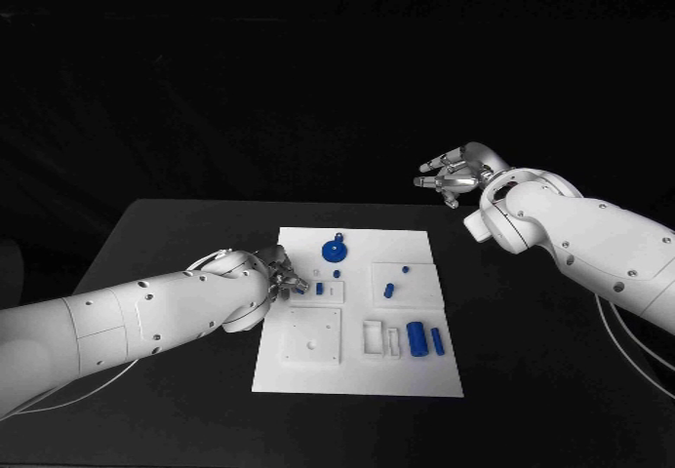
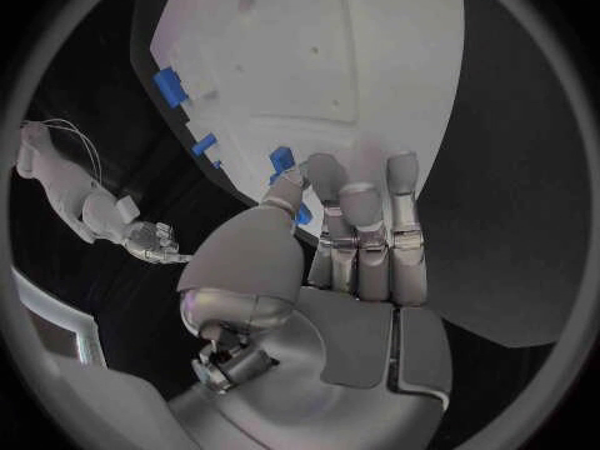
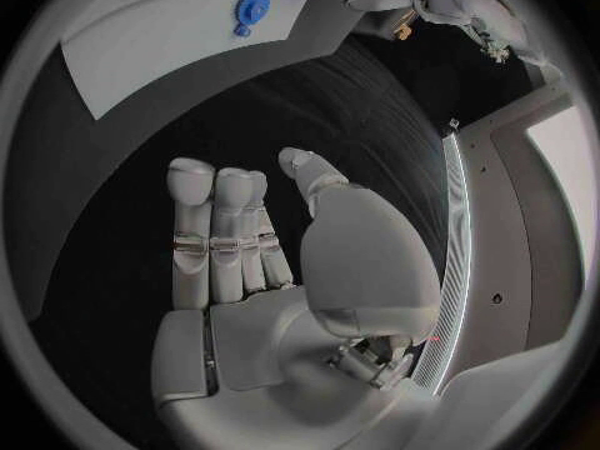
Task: Assemble the parts on the task board
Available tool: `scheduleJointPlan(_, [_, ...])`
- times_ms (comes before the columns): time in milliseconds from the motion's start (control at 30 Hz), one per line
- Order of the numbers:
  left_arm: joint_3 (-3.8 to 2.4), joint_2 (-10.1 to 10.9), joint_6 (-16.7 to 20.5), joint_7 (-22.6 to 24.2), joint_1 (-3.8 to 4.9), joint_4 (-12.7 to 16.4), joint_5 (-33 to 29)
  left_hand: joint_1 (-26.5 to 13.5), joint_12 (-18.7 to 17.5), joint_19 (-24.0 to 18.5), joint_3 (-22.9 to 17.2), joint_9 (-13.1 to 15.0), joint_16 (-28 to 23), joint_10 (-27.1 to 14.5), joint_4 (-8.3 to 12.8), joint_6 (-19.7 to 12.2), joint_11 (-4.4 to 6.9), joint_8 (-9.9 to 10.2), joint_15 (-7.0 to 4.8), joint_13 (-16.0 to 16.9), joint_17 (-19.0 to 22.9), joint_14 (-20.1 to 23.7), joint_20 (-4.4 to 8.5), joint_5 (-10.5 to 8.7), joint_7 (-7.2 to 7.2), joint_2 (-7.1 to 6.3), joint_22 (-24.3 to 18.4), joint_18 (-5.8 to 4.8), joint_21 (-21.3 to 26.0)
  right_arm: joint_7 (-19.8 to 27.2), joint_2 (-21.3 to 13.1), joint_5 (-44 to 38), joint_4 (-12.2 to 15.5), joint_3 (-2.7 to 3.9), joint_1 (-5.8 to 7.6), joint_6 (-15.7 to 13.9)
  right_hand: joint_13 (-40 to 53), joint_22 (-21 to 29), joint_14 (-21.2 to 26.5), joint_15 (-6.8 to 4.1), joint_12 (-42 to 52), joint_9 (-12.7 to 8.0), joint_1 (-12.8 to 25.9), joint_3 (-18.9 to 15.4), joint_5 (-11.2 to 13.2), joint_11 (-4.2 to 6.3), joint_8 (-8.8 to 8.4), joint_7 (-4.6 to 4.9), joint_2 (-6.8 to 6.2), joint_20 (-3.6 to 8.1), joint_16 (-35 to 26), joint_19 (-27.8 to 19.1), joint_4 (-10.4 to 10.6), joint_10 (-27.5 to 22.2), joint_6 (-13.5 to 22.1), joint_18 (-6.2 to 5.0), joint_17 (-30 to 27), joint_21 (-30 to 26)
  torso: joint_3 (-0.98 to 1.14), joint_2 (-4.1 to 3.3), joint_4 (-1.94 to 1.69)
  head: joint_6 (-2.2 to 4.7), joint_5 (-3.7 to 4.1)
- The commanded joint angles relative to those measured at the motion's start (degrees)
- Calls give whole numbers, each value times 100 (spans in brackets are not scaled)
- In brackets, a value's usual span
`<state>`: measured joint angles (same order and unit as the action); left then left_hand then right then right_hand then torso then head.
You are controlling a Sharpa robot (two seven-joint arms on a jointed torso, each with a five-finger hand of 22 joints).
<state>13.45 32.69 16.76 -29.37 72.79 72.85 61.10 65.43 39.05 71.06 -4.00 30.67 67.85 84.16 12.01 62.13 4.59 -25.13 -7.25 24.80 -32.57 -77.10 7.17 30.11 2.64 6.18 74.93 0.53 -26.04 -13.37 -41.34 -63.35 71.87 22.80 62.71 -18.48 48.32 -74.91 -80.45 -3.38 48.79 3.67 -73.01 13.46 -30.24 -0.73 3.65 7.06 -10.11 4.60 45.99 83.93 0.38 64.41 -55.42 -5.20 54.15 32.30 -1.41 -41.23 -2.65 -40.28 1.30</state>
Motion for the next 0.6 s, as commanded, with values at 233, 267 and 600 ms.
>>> scheduleJointPlan(233, [37, -58, -229, -89, -58, -10, 297, 65, 121, 25, -11, 69, 59, 254, -12, 566, 39, -73, 25, -14, -30, -74, -54, -12, -476, -4, 113, 146, -69, 34, 10, -12, 5, 1, -3, 61, 5, -407, -12, -33, 1, 6, 75, 23, -24, 39, -7, -4, 0, 18, -25, 247, 8, -9, -37, -51, 7, 6, -5, 2, -4, -17, 7])
scheduleJointPlan(267, [37, -61, -223, -84, -58, -9, 331, 75, 134, 23, -13, 79, 68, 254, -2, 574, 41, -71, 30, -16, -35, -77, -69, -15, -478, -8, 114, 158, -80, 35, 11, -12, 4, 1, -3, 61, 5, -407, -12, -33, 1, 6, 75, 23, -24, 39, -7, -4, 0, 18, -25, 247, 8, -9, -37, -51, 7, 6, -5, 2, -5, -15, 8])
scheduleJointPlan(600, [37, -97, -220, -68, -58, -5, 531, 63, 183, 18, 0, 89, 118, 254, -8, 666, 48, -31, 37, -23, -108, -114, -120, -18, -494, -11, 114, 213, -136, 38, 19, -11, 1, 1, -4, 63, 5, -409, -12, -34, 3, 6, 81, 27, -26, 39, -6, -4, 5, 18, -25, 249, 17, -8, -38, -50, 7, 15, -4, -2, -5, -24, 15])
